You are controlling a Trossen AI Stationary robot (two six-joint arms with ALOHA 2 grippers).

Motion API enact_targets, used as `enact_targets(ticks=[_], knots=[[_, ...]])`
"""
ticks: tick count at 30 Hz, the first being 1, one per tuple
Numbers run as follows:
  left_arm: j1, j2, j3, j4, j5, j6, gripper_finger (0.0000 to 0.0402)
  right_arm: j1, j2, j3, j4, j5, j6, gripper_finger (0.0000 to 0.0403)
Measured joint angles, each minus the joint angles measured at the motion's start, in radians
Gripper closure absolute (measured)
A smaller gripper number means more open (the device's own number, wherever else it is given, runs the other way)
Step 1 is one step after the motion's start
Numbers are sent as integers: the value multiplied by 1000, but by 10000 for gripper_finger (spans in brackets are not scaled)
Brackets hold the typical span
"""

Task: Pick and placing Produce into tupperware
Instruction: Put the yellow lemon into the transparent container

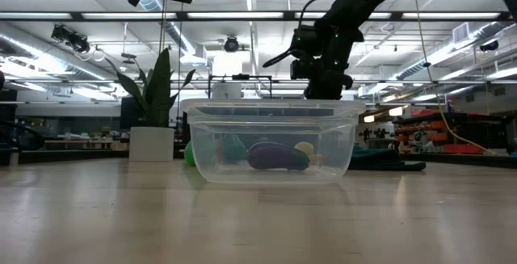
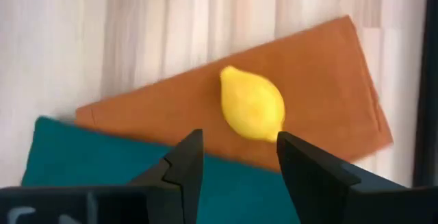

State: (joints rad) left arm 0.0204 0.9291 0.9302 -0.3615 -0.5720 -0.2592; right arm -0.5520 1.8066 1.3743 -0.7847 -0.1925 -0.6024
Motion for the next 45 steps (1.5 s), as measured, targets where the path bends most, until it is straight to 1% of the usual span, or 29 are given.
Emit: enact_targets(ticks=[7,12,16,20,23,25,29,35,42,45], knots=[[0,0,0,-3,0,-10,378,6,29,0,13,3,-98,254],[0,0,0,-4,0,13,378,14,25,16,20,1,-107,246],[0,0,0,-4,0,9,377,14,25,49,43,6,-108,214],[0,0,0,-4,0,10,375,14,24,74,64,52,-110,171],[0,0,0,-4,0,10,375,14,24,74,56,66,-159,145],[0,0,0,-5,0,10,378,16,24,74,54,71,-188,136],[0,0,0,-5,0,10,384,18,36,74,39,76,-206,136],[0,0,0,-4,1,10,380,20,110,81,6,94,-186,150],[0,0,0,-4,1,9,381,26,206,166,-1,96,-178,151],[0,0,0,-4,1,8,386,25,253,215,-55,91,-176,152]])
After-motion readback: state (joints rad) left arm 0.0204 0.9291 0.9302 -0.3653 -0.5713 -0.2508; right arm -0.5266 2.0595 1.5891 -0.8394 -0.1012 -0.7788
